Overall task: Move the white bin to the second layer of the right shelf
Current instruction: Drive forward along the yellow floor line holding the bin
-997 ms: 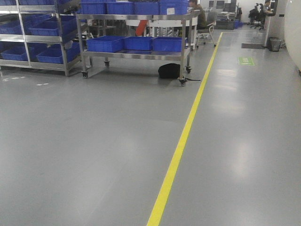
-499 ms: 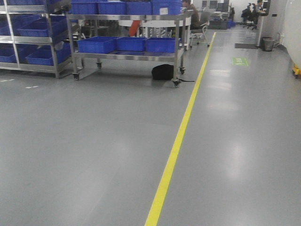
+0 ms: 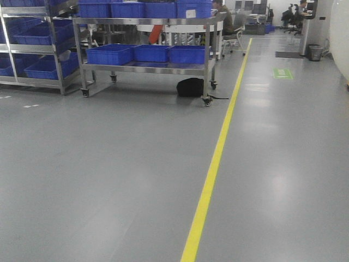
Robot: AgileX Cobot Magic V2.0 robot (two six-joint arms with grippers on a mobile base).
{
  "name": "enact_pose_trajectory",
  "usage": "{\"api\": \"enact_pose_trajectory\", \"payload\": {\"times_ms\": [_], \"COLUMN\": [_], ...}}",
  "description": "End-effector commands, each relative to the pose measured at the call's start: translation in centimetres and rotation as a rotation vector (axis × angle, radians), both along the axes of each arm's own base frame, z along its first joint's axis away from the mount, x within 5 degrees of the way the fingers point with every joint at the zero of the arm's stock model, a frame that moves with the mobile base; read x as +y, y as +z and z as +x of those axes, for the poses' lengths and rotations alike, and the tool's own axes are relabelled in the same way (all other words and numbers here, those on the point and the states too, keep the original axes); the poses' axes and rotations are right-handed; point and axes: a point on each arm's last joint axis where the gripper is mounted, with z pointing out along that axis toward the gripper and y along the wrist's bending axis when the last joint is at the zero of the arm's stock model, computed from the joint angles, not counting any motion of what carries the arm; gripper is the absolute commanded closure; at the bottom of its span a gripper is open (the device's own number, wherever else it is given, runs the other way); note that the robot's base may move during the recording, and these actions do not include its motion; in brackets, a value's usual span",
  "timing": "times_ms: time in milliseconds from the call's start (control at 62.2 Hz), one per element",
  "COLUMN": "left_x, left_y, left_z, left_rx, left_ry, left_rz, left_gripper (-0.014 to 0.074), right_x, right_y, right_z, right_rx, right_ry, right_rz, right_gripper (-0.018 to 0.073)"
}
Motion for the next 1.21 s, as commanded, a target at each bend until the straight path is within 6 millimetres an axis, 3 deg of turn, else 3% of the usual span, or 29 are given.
{"api": "enact_pose_trajectory", "payload": {"times_ms": [0, 1190], "left_x": [0.00, 0.00], "left_y": [-0.39, -0.39], "left_z": [0.03, 0.03], "left_rx": [-0.060, -0.060], "left_ry": [-0.002, -0.002], "left_rz": [-0.019, -0.019], "left_gripper": [0.0512, 0.0512], "right_x": [0.00, 0.00], "right_y": [1.82, 1.82], "right_z": [0.23, 0.23], "right_rx": [-0.122, -0.122], "right_ry": [-0.001, -0.001], "right_rz": [0.011, 0.011], "right_gripper": [0.0503, 0.0503]}}
